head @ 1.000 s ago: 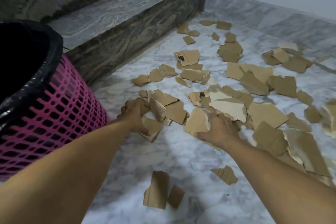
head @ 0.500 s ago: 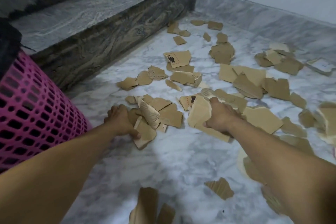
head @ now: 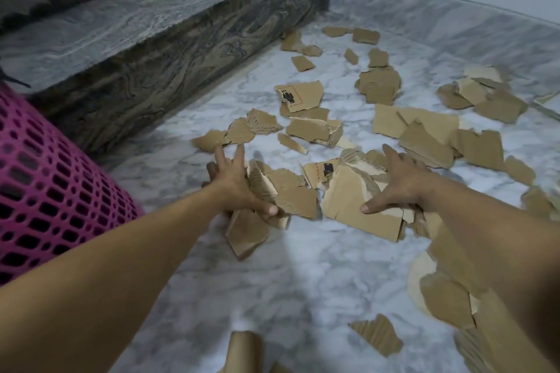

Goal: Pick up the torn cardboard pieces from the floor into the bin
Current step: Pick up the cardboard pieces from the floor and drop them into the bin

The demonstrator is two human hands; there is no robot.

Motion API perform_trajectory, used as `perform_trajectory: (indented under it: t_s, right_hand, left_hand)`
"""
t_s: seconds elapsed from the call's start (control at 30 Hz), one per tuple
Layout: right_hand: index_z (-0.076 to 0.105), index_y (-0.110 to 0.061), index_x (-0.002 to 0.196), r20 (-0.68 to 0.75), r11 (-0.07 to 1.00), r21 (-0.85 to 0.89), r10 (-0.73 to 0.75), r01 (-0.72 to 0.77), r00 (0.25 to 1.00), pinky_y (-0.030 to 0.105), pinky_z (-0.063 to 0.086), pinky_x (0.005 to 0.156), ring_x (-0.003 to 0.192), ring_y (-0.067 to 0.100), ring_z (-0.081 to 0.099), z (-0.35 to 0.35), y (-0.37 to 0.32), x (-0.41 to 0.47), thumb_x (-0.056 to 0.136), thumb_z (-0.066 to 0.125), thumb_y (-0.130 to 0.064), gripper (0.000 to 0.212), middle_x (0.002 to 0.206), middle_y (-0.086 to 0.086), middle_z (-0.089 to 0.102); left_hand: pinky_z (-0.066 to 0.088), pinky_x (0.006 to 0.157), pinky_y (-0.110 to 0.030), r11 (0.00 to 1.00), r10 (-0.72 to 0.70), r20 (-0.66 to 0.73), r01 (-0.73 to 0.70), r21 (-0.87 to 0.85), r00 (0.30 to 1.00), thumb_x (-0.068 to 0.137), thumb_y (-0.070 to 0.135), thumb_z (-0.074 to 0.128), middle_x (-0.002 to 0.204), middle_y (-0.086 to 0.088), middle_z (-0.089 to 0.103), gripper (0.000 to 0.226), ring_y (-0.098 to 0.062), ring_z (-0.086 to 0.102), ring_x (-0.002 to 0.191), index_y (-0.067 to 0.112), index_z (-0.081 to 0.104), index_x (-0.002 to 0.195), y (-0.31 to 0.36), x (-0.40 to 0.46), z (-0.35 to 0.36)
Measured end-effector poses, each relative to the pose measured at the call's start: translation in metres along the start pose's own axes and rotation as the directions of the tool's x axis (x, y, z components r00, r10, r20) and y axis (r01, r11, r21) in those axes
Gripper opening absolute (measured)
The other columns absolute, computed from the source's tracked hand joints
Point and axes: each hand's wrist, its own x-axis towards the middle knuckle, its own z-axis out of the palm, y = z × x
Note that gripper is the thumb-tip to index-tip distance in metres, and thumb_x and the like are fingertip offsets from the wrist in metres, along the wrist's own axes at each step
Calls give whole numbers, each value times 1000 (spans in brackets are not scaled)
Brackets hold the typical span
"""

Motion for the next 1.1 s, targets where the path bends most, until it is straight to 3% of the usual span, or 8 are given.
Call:
perform_trajectory:
  t_s: [0.13, 0.27, 0.5, 0.57, 0.7, 0.8, 0.93, 1.1]
  right_hand:
    - [18, -21, 149, -57, 994, -108, 17, -23, 998, 51, 26, 111, 143, 33, 17, 2, -8, -1, 39, 87, -66, 137, 152, 9, 23]
    - [43, -15, 129, -26, 1000, 22, 22, -21, 999, 47, 43, 100, 124, 32, 47, 7, -15, 1, 27, 89, -63, 121, 132, 6, 51]
    - [36, -15, 146, -6, 981, 169, -94, 93, 996, 27, 41, 90, 129, 26, 47, 22, -31, -15, 55, 94, -35, 110, 144, 3, 48]
    - [45, -17, 140, 25, 973, 200, -126, 119, 992, 31, 46, 91, 121, 26, 53, 27, -34, -20, 54, 94, -31, 100, 136, 3, 54]
    - [51, -17, 110, 69, 961, 250, -144, 122, 987, 30, 47, 84, 103, 24, 56, 32, -35, -38, 62, 91, -20, 63, 106, 0, 59]
    - [59, -11, 116, 45, 953, 272, -148, 130, 988, 33, 51, 89, 105, 24, 61, 23, -35, -62, 58, 92, -21, 68, 110, 3, 66]
    - [62, -11, 109, 0, 944, 288, -166, 159, 986, 28, 48, 78, 96, 23, 63, -10, -37, -105, 63, 90, -16, 55, 106, 4, 68]
    - [61, -8, 105, -88, 949, 245, -182, 199, 979, 30, 49, 78, 91, 22, 62, -60, -53, -159, 64, 90, -18, 50, 102, 7, 67]
  left_hand:
    - [21, 114, -53, 976, 46, 139, -75, 203, 989, 46, 57, 89, 157, -7, -2, 138, -35, -3, 143, 33, 4, 152, 12, -1, 1]
    - [34, 102, -47, 953, 62, 71, -80, 292, 996, 42, 47, 93, 136, -5, 23, 113, -29, 21, 128, 32, 31, 135, 18, -8, 14]
    - [53, 83, -37, 984, 92, 106, -107, 145, 990, 42, 39, 93, 101, 4, 61, 72, -22, 58, 102, 26, 50, 99, 16, -19, 18]
    - [50, 81, -29, 993, 104, 119, -109, 36, 987, 51, 31, 92, 97, 3, 62, 60, -23, 61, 104, 24, 55, 98, 14, -24, 20]
    - [39, 95, -22, 991, 87, 192, -66, -114, 977, 66, 23, 88, 136, -7, 53, 95, -22, 51, 126, 6, 38, 145, 13, -45, 20]
    - [37, 99, -23, 986, 91, 202, -59, -159, 975, 70, 24, 86, 142, -8, 48, 97, -23, 47, 129, 7, 32, 148, 13, -66, 5]
    - [38, 101, -28, 979, 99, 141, -71, -193, 985, 72, 25, 84, 141, -8, 46, 96, -26, 46, 128, 11, 30, 150, 19, -98, -34]
    - [42, 95, -32, 969, 121, 33, -111, -221, 992, 70, 23, 86, 128, -6, 53, 85, -23, 52, 111, 14, 41, 142, 30, -135, -91]
